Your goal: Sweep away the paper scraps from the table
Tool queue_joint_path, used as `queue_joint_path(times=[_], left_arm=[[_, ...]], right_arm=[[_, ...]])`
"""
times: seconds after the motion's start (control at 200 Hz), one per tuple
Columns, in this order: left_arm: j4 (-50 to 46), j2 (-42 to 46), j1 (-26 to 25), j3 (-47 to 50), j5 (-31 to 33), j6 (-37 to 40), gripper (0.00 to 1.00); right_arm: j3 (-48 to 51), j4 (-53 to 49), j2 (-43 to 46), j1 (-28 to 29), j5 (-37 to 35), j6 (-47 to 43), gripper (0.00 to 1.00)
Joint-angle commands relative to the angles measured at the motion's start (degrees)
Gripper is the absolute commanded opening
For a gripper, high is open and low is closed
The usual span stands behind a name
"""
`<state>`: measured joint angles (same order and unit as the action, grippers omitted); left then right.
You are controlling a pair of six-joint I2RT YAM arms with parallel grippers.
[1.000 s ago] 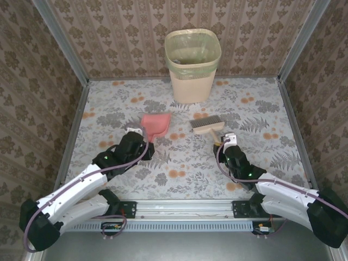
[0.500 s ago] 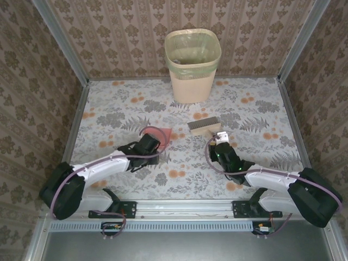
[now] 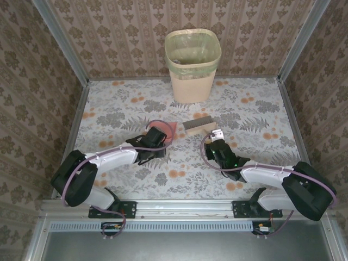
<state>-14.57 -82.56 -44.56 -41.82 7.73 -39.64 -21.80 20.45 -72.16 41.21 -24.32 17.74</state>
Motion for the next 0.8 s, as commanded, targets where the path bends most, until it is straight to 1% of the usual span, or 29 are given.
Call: queue_joint_path(times=[0.0, 0.03, 0.1, 0.17, 0.24, 0.265, 0.345, 0.48, 0.505, 0.54, 0.685, 0.775, 0.795], left_arm=[[-0.75, -0.21, 0.12, -1.48, -0.9, 0.36, 0.47], [-0.88, 0.06, 0.09, -1.51, -0.91, 0.35, 0.51], [-1.33, 1.25, 0.16, -1.61, -0.53, 0.49, 0.58], [-1.99, 2.94, 0.13, -1.68, 0.31, 0.75, 0.68], [-3.07, 5.37, 0.09, -1.91, 1.92, 1.03, 0.75], [-3.47, 6.49, 0.11, -1.87, 2.53, 1.15, 0.81], [-4.58, 10.16, 0.13, -1.74, 4.96, 1.53, 0.91], [-6.11, 16.93, 0.47, -1.11, 9.54, 2.18, 0.96], [-6.26, 18.23, 0.71, -1.09, 10.27, 2.39, 0.99], [-6.6, 19.9, 1.17, -1.13, 11.34, 2.67, 1.0], [-6.41, 27.23, 4.59, -0.73, 15.6, 5.4, 1.0], [-3.43, 32.03, 7.93, 1.21, 17.59, 7.55, 1.0], [-2.44, 32.97, 8.68, 1.61, 17.73, 7.95, 1.0]], right_arm=[[-1.14, -1.89, 0.0, 0.43, 1.38, 0.19, 0.29], [-1.08, -1.87, 0.12, 0.45, 1.38, 0.21, 0.31], [-1.07, -2.05, 0.54, 0.45, 1.29, 0.41, 0.36], [-0.88, -2.33, 1.4, 0.44, 1.02, 0.67, 0.41], [-0.49, -2.43, 2.58, 0.41, 0.54, 0.85, 0.45], [-0.08, -2.33, 3.37, 0.45, 0.34, 0.97, 0.45], [1.07, -2.12, 6.16, 0.42, -0.51, 1.51, 0.49], [3.28, -2.49, 12.22, 0.43, -2.78, 2.22, 0.54], [3.7, -3.13, 13.95, 0.45, -3.95, 2.57, 0.56], [4.02, -4.02, 15.91, 0.37, -5.39, 2.93, 0.58], [4.65, -13.76, 27.24, -0.4, -16.28, 7.86, 0.71], [3.95, -18.98, 32.66, -2.77, -19.28, 8.81, 0.76], [3.55, -20.41, 33.78, -3.86, -19.47, 8.86, 0.81]])
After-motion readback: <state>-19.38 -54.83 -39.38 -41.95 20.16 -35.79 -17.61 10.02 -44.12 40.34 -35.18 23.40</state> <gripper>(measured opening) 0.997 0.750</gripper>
